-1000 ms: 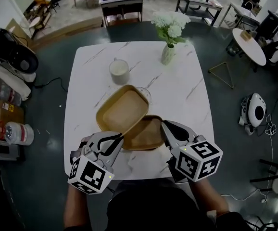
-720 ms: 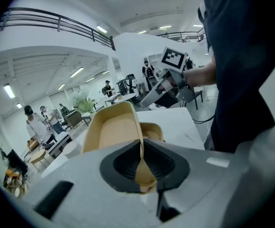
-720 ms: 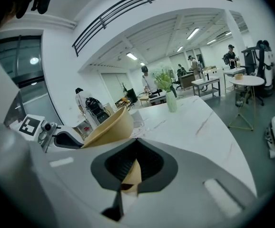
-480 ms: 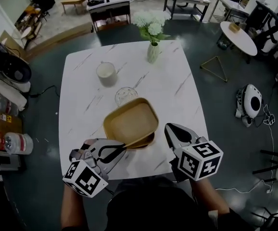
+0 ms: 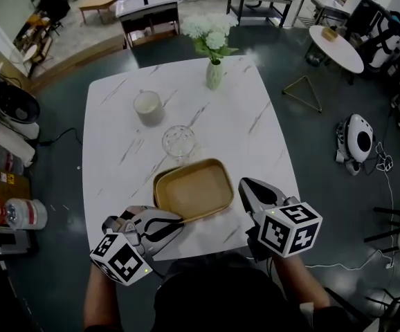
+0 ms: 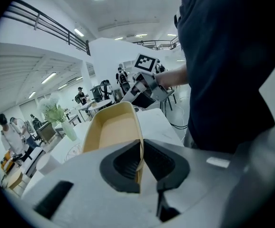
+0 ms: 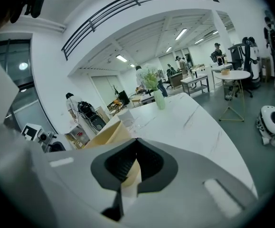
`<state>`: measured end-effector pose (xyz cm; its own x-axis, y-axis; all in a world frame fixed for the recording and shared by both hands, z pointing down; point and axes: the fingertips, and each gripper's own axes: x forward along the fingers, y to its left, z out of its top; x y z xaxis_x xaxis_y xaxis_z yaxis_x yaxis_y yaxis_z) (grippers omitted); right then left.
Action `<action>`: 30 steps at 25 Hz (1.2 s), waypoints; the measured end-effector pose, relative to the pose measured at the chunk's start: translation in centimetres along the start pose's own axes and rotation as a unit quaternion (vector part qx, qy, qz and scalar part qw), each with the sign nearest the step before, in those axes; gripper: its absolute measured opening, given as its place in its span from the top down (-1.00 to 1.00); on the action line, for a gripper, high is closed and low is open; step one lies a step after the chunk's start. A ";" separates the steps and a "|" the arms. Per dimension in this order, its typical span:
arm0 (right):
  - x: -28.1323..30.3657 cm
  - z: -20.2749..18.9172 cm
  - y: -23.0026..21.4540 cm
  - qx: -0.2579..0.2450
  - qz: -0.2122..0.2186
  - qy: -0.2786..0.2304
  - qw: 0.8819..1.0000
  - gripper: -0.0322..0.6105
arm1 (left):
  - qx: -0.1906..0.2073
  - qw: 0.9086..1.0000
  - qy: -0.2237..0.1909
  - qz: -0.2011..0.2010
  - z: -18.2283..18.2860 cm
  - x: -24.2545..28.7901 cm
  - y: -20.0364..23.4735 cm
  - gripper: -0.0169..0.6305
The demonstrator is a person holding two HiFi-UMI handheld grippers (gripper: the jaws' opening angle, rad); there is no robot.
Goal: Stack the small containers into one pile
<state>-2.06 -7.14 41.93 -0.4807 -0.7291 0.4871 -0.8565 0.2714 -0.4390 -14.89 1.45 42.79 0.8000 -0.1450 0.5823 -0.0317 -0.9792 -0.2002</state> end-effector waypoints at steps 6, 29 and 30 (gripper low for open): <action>0.4 0.0 0.3 0.000 -0.004 -0.001 1.000 0.90 | 0.008 1.000 0.018 -0.017 -1.4 0.0 0.1 0.88; 1.0 1.0 3.1 -0.059 0.038 -0.001 0.998 0.90 | -0.309 0.895 -0.147 0.285 -0.5 -6.8 7.7 0.95; 0.9 1.1 3.3 -0.062 0.043 -0.002 0.997 0.90 | -0.323 0.885 -0.156 0.298 -0.5 -7.2 7.9 0.95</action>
<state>-5.15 -7.60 40.10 -0.5533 -0.7024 0.4477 -0.8285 0.4087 -0.3828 -21.20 -5.28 37.38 0.6484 -0.7158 0.2593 -0.7592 -0.6329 0.1516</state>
